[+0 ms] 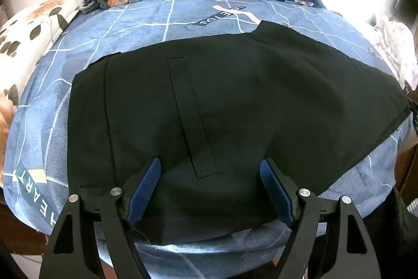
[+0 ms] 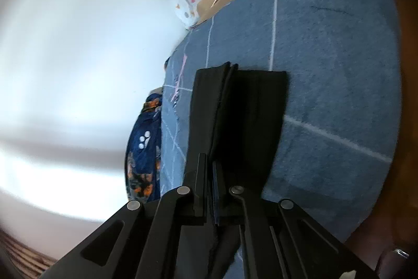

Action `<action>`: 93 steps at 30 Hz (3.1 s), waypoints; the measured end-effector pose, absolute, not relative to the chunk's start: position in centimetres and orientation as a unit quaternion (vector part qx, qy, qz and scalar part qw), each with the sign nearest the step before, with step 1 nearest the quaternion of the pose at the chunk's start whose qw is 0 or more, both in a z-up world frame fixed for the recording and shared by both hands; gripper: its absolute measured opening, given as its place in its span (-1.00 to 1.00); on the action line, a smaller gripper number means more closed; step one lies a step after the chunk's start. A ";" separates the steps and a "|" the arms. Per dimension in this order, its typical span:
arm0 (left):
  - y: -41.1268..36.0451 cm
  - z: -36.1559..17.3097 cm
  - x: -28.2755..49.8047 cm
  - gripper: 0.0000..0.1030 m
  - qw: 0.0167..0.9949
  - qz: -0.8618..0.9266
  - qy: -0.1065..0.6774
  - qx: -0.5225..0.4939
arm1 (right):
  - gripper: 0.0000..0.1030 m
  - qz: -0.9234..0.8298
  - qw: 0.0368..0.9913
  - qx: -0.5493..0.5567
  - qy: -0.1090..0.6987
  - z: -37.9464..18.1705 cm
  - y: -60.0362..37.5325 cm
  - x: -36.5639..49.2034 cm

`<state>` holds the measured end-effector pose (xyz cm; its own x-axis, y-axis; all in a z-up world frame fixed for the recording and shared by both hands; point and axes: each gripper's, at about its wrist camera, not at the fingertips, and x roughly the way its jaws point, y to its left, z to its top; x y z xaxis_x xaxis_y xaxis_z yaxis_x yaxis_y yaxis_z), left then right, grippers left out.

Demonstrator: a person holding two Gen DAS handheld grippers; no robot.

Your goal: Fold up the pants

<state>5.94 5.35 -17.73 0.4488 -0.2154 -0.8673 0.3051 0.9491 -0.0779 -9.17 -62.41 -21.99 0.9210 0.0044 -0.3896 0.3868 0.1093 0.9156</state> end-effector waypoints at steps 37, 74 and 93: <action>5.2 -17.8 5.5 0.70 0.845 -0.193 0.494 0.070 | -0.52 -0.153 0.726 0.647 0.178 -21.7 -63.9 -13.0; 7.7 -16.0 4.0 0.70 0.863 -0.161 0.475 -0.067 | -0.26 -0.107 0.745 0.637 0.168 -22.4 -65.0 -8.8; 18.3 -11.7 3.6 0.70 0.901 -0.018 0.413 -0.130 | -0.84 -0.166 0.764 0.590 0.201 -22.0 -64.7 -7.7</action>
<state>3.63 18.26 -11.66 0.6590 -0.1403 -0.7389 -0.0748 0.9654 -0.2500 -7.70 -64.73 -22.04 0.8642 -0.0175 -0.5029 0.4909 0.2484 0.8350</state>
